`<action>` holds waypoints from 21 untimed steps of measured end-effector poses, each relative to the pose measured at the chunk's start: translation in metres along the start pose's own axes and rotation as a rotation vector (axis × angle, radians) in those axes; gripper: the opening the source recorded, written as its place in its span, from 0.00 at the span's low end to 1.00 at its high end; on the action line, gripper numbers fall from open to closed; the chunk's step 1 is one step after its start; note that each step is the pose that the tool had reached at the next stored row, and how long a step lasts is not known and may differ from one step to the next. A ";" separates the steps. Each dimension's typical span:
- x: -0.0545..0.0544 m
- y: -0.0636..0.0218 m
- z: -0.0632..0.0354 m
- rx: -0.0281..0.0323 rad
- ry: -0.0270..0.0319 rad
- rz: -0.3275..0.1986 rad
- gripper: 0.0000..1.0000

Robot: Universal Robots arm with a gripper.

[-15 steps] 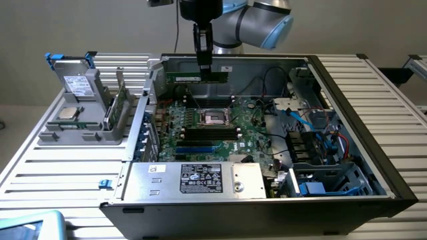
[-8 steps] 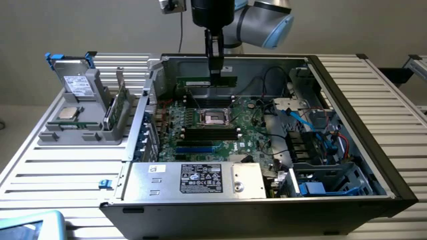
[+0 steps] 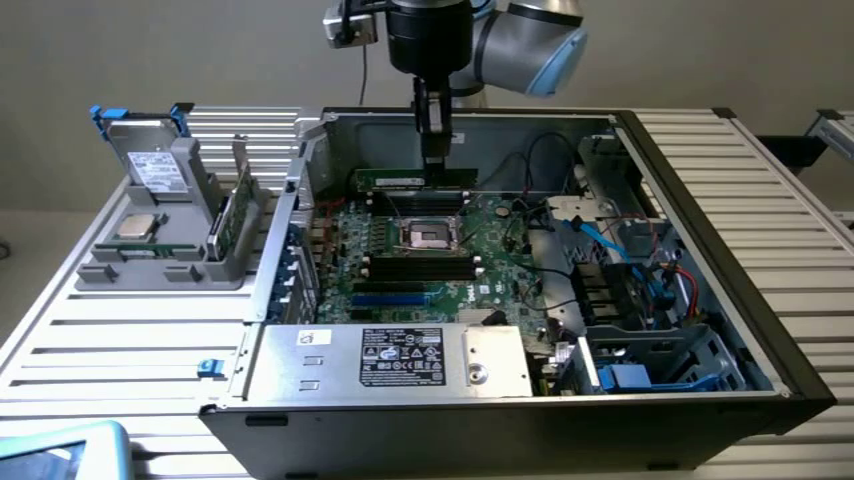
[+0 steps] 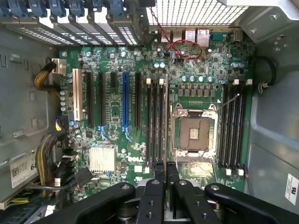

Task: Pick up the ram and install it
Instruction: 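Insert the ram into the slot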

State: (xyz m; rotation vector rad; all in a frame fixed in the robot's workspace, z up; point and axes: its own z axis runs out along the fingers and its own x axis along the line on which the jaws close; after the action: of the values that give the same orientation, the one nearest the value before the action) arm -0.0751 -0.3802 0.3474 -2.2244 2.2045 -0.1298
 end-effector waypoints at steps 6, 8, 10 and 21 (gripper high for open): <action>0.000 0.0000 0.0002 -0.0001 0.0011 0.000 0.14; 0.000 0.0001 0.0019 -0.0001 0.0058 0.001 0.14; 0.000 0.0003 0.0048 -0.0003 0.0085 0.004 0.14; 0.006 0.0010 0.0204 0.0039 0.0191 0.013 0.14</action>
State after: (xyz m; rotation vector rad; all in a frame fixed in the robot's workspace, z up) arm -0.0747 -0.3878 0.3274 -2.2153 2.2263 -0.1557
